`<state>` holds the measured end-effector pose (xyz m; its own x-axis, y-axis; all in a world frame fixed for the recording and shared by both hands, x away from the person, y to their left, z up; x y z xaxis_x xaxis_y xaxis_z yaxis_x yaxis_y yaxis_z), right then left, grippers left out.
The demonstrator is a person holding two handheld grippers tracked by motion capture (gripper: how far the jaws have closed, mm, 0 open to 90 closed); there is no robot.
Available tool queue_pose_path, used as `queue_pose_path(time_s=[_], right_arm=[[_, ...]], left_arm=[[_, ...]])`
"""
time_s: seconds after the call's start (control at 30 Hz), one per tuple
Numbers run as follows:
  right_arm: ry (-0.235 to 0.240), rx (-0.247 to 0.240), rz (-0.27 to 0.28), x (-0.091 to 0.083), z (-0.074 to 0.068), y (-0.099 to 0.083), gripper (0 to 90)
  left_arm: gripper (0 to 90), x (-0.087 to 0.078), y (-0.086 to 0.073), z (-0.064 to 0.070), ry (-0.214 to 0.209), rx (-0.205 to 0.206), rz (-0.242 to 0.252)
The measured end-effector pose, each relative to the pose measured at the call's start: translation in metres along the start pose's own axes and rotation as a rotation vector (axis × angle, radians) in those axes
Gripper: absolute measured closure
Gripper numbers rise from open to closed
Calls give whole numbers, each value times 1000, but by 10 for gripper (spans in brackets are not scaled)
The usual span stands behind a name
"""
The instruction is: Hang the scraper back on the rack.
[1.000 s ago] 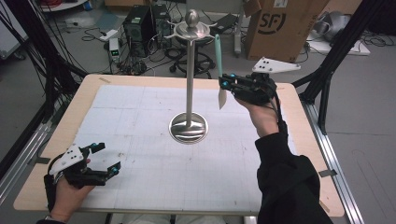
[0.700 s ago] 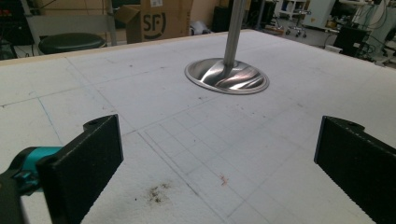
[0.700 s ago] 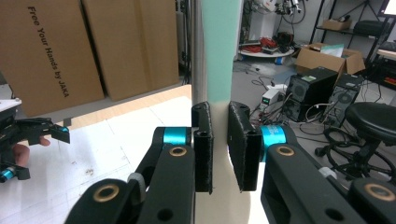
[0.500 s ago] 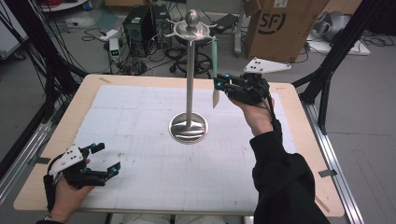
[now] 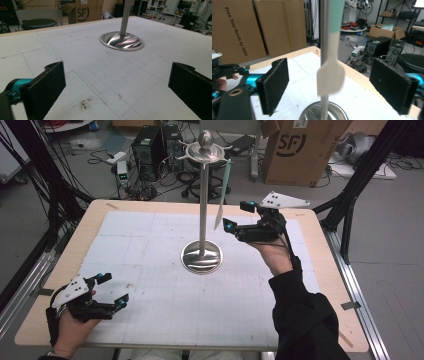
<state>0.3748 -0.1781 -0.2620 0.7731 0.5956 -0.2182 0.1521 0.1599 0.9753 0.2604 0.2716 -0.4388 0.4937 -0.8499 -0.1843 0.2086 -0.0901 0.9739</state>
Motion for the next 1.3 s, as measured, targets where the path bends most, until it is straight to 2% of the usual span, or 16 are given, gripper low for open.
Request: queue_pose_path(time_s=[0.17, 0.2, 0.23, 0.4, 0.5, 0.7, 0.87, 1.1, 1.3], right_arm=[[-2, 0, 5, -5, -1, -9, 83], [-19, -7, 1, -7, -1, -11, 28], [-37, -5, -2, -8, -1, -13, 10], [-49, -23, -5, -23, -1, -31, 10], [-60, -18, 12, -35, 0, -44, 10], [-117, 25, 38, -57, 13, -84, 10], [-174, 55, 45, -70, 21, -119, 10], [-213, 59, -4, -84, 26, -162, 10], [-237, 75, -23, -99, 31, -186, 10]], left_arm=[[17, 6, 1, -1, -4, -1, 3], [17, 8, 2, -1, -9, 1, 1], [17, 10, 2, -2, -13, 0, -1], [17, 19, 6, -2, -38, 11, 9], [17, 22, 7, -1, -46, 16, 14], [17, 24, 10, -4, -42, 8, 46], [17, 28, 10, -3, -45, 15, 26], [17, 28, 9, -3, -43, 13, 27], [17, 28, 10, -3, -44, 11, 28]])
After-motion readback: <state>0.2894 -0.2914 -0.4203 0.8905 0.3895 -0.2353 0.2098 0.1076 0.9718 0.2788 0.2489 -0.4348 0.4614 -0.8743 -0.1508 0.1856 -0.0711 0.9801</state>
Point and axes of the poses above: each handheld gripper's, and its own axes: x roughly forward along the jaws, y roughly out of its top, z roughly to its right, the point moved 2 cm from there along x, roughly forward along the jaws, and after that the axes turned 15 degrees about -y, right-handed, at the moved point
